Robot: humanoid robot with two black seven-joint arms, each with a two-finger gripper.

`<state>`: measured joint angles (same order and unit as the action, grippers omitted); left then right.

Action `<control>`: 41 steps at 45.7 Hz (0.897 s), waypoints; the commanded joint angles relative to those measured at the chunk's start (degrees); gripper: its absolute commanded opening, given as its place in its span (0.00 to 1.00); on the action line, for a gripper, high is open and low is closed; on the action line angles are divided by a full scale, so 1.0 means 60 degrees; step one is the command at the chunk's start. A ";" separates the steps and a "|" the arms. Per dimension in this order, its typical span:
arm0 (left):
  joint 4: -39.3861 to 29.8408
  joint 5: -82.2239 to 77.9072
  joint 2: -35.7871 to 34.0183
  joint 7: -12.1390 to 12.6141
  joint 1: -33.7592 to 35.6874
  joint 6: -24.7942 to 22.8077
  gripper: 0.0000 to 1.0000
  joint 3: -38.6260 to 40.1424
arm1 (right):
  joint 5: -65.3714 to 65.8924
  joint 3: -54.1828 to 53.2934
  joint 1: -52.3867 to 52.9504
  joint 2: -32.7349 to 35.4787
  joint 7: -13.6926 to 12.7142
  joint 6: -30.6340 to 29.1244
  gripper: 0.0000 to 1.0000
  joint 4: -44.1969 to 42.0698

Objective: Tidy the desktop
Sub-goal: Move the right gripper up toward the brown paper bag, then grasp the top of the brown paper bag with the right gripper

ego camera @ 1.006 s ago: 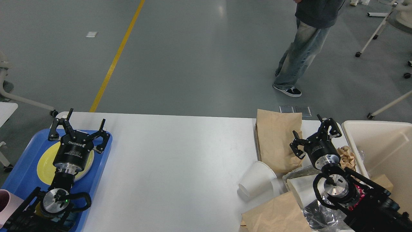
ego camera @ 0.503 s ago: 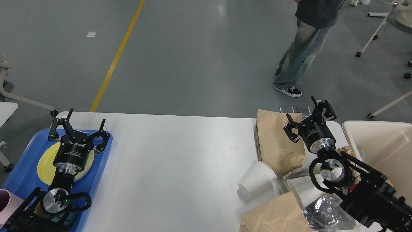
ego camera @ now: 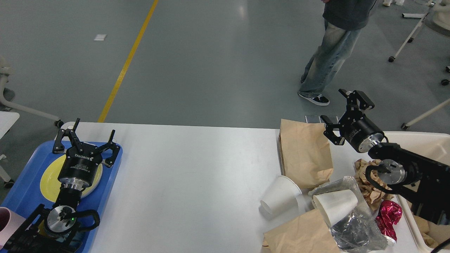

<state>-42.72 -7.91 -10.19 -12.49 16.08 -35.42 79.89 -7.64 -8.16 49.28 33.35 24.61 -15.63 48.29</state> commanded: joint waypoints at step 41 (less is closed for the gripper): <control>0.0000 0.0000 0.0000 0.0002 0.0000 0.0000 0.96 0.0000 | -0.0162 1.3724 1.2291 -0.5176 -0.2517 -0.5906 1.00 0.2775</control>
<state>-42.72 -7.91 -10.19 -12.49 16.08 -35.42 79.89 -8.35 73.99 115.70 5.26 17.97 -49.82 60.72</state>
